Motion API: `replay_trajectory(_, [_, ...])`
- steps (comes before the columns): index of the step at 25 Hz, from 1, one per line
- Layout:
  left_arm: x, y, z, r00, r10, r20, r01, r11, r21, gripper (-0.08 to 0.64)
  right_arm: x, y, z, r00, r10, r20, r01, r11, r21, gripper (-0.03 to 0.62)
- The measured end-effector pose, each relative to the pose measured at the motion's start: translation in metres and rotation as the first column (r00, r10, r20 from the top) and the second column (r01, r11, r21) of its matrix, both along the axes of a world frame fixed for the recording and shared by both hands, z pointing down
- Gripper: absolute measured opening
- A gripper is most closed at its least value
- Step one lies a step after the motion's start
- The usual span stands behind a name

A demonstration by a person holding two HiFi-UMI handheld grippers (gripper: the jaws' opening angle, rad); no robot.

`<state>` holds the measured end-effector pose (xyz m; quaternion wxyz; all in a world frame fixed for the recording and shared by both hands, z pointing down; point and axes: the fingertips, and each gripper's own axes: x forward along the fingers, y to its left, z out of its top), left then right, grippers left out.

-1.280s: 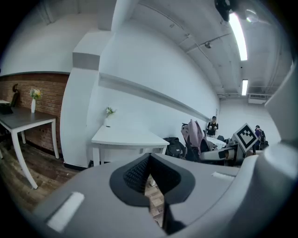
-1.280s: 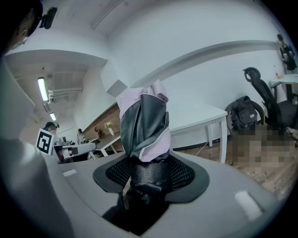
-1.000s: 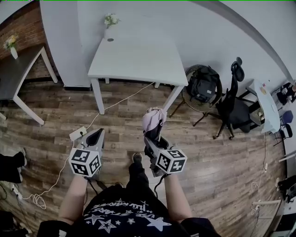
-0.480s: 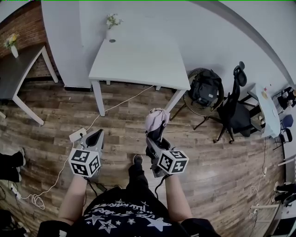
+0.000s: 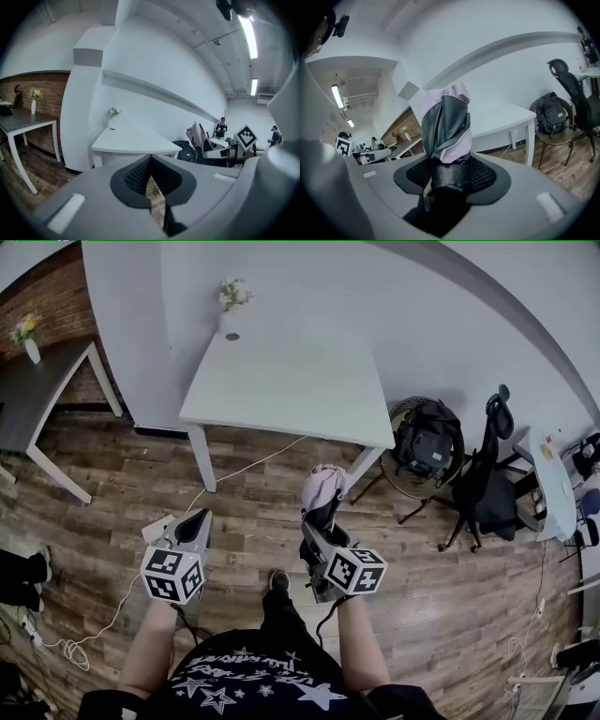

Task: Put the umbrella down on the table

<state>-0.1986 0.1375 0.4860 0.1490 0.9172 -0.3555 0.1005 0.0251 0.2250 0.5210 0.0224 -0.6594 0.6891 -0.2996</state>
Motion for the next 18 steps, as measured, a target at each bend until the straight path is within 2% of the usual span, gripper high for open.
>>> replay_trajectory(18, [0.125, -0.118, 0.000, 0.996, -0.065, 0.060, 0.065, 0.998, 0.006, 0.003, 0.123, -0.138, 0.013, 0.990, -0.127, 0.059, 0.128, 0.992, -0.019, 0.247])
